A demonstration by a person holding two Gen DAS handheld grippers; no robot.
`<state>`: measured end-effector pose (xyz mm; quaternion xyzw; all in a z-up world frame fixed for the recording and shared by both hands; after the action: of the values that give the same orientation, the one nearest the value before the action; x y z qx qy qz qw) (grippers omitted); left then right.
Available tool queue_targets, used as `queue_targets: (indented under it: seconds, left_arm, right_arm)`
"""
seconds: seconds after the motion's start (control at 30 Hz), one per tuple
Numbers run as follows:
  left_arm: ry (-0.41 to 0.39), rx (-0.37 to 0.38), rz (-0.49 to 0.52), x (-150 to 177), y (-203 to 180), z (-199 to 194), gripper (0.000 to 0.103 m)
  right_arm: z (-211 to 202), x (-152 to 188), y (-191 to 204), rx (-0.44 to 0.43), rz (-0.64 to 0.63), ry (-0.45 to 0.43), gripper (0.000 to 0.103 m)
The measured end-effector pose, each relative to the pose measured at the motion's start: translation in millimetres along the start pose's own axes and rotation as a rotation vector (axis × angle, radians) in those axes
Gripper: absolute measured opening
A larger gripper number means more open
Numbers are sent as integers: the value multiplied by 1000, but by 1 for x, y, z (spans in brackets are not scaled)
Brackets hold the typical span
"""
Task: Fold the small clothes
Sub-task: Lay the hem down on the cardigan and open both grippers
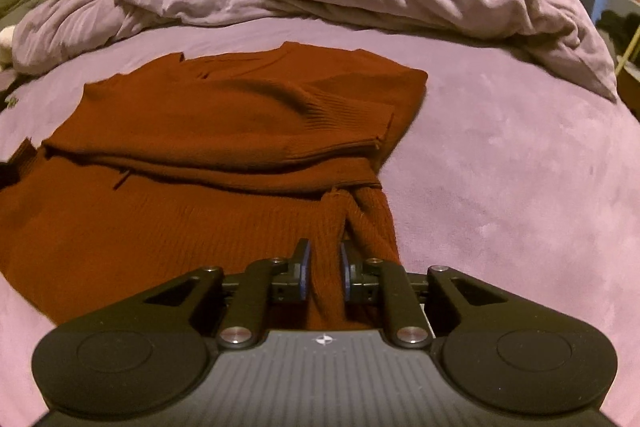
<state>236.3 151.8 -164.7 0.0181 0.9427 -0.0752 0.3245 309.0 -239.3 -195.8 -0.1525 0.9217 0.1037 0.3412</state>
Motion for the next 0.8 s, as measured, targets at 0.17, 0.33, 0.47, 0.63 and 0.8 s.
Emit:
queue_targets:
  seconds: [0.17,0.33,0.47,0.63,0.8]
  left_arm:
    - [65,4,26,5,-2,19,20]
    - [38,-35,31,-5,-7,5,7]
    - [-86,-7,43,-35,-14,-39,7]
    - [-235,-42,58,-89,-6,-64,7]
    - [-226,-109,-21,-118,19,-16,7]
  right_arm:
    - [3,0,2,7,-18,1,12]
    - [-3,-2,11,42,-84,-13,6]
    - [-30,-21,17,24,-103,-109,5]
    - [-54,-64,18,36,-101,-242,5]
    - [-27,-105,10,123,-84,-283,5]
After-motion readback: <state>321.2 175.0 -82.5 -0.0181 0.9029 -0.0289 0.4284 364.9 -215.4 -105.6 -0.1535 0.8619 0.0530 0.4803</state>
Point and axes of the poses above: each gripper's, at about its wrist camera, not at the fingertips, and z roughly the way its jaws point, y to its left, x to its underside, the point moved 9 cm from there along z, roughly the way its jaws point, and after that the axes turned 1 degree about y, right-handed, at the moved point
